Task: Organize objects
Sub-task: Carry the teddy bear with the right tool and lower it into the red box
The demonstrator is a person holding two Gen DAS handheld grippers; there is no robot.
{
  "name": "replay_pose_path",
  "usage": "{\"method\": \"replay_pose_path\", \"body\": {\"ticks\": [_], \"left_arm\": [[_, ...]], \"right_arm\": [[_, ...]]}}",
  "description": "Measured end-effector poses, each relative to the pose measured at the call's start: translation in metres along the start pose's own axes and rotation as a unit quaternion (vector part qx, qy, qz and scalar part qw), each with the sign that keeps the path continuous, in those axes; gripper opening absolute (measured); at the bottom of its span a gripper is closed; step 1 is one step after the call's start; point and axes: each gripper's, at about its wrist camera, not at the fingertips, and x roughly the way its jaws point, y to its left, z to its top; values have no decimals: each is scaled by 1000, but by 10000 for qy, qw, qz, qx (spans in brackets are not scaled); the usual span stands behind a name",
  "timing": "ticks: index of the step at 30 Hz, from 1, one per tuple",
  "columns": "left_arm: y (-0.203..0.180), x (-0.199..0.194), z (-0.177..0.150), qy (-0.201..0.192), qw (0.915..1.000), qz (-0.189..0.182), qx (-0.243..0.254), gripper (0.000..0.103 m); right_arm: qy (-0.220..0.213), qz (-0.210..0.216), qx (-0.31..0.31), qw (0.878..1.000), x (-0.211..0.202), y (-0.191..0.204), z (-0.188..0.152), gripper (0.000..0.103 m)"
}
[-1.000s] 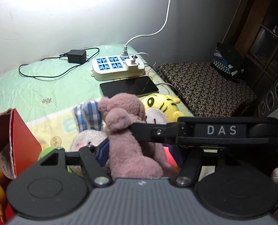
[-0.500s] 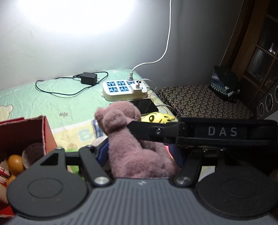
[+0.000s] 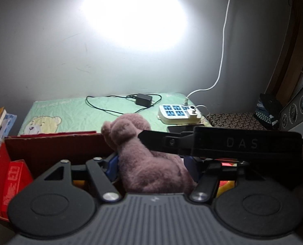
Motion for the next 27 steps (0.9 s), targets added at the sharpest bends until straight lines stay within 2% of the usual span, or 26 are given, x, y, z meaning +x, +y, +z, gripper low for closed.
{"method": "replay_pose_path", "body": {"ticks": [7,15,22,27], "left_arm": [[57,-20,-3,-88,9989,393,-241,66],[114,-16,-10,44,9971,613,-450,66],[156,3,-22,339,9960,656,-499,66],[177,28,-34,692,9923,947,-392,66]], "right_arm": [[256,331,-158,9990,55,34,-9,51],[454,429,-195,9979,112,53,-23,51],[617,262,-106,9977,152,52,-40,51],[816,-46,-408,9958,178,58,-55,48]]}}
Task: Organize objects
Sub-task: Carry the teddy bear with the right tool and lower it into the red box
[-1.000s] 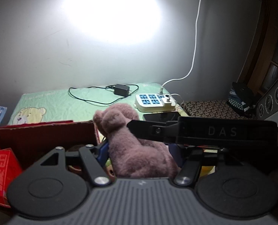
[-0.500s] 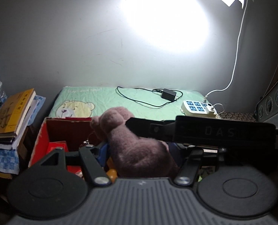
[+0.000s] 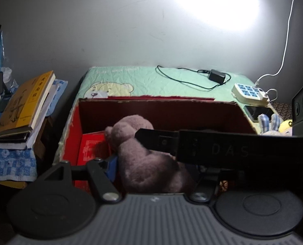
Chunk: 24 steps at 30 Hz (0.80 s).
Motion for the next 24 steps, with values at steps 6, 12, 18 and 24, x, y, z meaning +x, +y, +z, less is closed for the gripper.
{"method": "replay_pose_path", "body": {"ticks": [6,12,18,24], "left_arm": [[12,14,-9,233,9997,50,0,63],[8,12,-9,255,9997,63,-3,65],[-1,9,-4,427,9985,339,78,67],[-7,-5,-1,345,9975,597,182,70]], "right_arm": [[302,-140,-46,9994,18,-2,-5,43],[339,-140,-36,9993,17,-3,-5,43],[311,-154,89,9994,6,-4,-6,44],[90,-383,247,9989,-13,-9,-5,48]]}}
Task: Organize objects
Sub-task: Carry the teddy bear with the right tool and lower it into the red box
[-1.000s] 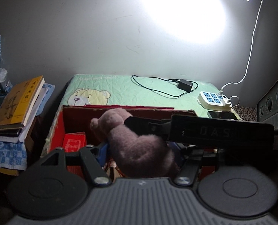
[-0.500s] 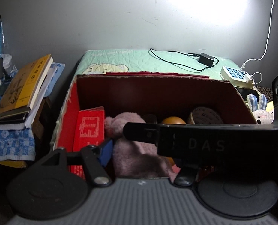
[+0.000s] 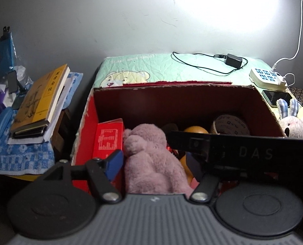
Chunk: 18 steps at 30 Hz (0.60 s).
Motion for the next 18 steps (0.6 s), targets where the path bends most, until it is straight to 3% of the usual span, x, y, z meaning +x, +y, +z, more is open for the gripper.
{"method": "replay_pose_path", "body": {"ticks": [10,18], "left_arm": [[-12,3,-3,447,9978,481,86,71],[-23,-8,-3,509,9976,478,-10,72]], "right_arm": [[-320,-602,-309,9972,-27,3,-6,52],[-496,-776,-447,9947,-48,8,-11,55]]}}
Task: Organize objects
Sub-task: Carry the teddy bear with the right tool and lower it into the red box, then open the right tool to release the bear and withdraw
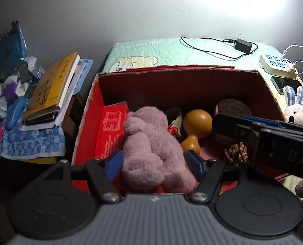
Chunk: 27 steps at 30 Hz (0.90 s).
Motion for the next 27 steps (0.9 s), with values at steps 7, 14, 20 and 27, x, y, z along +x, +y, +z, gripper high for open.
{"method": "replay_pose_path", "body": {"ticks": [7,14,20,27], "left_arm": [[-16,-11,-3,-46,9999,100,42,74],[-38,-27,-7,-108,9998,122,100,75],[-70,-41,-10,-172,9996,38,235,80],[-113,-56,-11,-294,9985,-121,450,82]], "right_arm": [[-93,-103,-226,9996,-18,1,-3,55],[-217,-140,-329,9991,-42,-4,-4,55],[-254,-199,-231,9992,-66,-18,-5,56],[-436,-332,-155,9984,-101,-36,-6,56]]}}
